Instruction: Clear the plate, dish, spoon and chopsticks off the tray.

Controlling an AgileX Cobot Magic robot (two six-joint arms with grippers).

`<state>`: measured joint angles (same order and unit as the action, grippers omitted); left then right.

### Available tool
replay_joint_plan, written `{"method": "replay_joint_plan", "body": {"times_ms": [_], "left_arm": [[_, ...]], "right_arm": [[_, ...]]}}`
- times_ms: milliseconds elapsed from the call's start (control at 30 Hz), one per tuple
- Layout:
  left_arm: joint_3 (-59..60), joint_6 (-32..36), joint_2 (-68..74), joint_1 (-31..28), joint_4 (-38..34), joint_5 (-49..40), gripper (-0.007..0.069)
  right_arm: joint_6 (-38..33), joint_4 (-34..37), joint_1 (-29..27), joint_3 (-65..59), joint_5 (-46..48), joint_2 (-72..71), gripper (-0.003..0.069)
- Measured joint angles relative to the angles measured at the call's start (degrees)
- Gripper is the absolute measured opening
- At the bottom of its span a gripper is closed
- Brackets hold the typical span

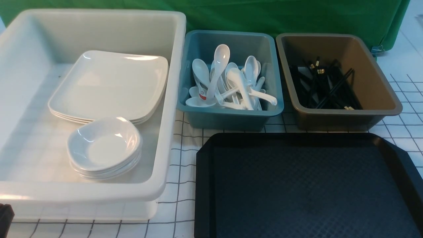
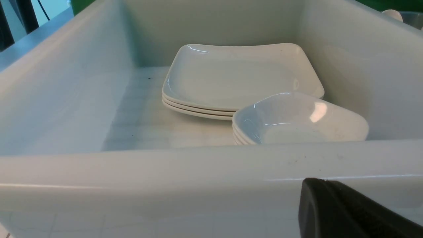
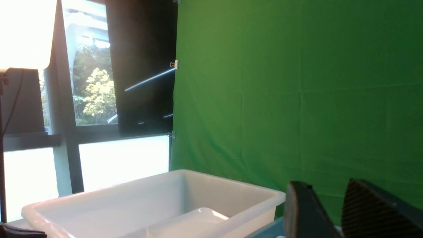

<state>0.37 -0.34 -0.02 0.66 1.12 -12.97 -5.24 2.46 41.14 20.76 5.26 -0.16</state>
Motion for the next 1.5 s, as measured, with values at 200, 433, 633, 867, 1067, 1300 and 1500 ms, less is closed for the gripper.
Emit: {"method": "replay_joint_plan", "body": {"times_ms": [200, 433, 633, 867, 1067, 1300, 1500], "left_arm": [[0.0, 0.0, 0.0, 0.0, 0.0, -0.06, 0.0005], [0.0, 0.0, 0.0, 0.0, 0.0, -0.17, 0.0005], [0.0, 0.0, 0.0, 0.0, 0.0, -0.17, 0.0005], [0.0, -0.06, 0.0, -0.05, 0.0, -0.17, 0.0005], [0.0, -0.06, 0.0, -0.05, 0.0, -0.21, 0.0005], [0.0, -0.06, 0.0, -0.05, 0.0, -0.21, 0.0005], [0.0, -0.06, 0.0, -0.05, 0.0, -0.21, 0.0005]], "right_arm": [[-1.12, 0.39, -4.19, 0.0, 2.05, 0.05, 0.0227], [-3.36, 0.3, -24.91, -0.26, 14.5, 0.05, 0.0237], [-8.52, 0.2, -36.34, -6.45, 15.84, 0.16, 0.024], [-5.78, 0.36, -40.03, -19.44, 8.32, 0.2, 0.024], [-5.02, 0.41, -40.21, -21.1, 9.22, 0.2, 0.0239], [-5.02, 0.41, -40.21, -21.14, 9.16, 0.2, 0.024], [-5.02, 0.41, -40.21, -21.14, 9.07, 0.2, 0.024]]}}
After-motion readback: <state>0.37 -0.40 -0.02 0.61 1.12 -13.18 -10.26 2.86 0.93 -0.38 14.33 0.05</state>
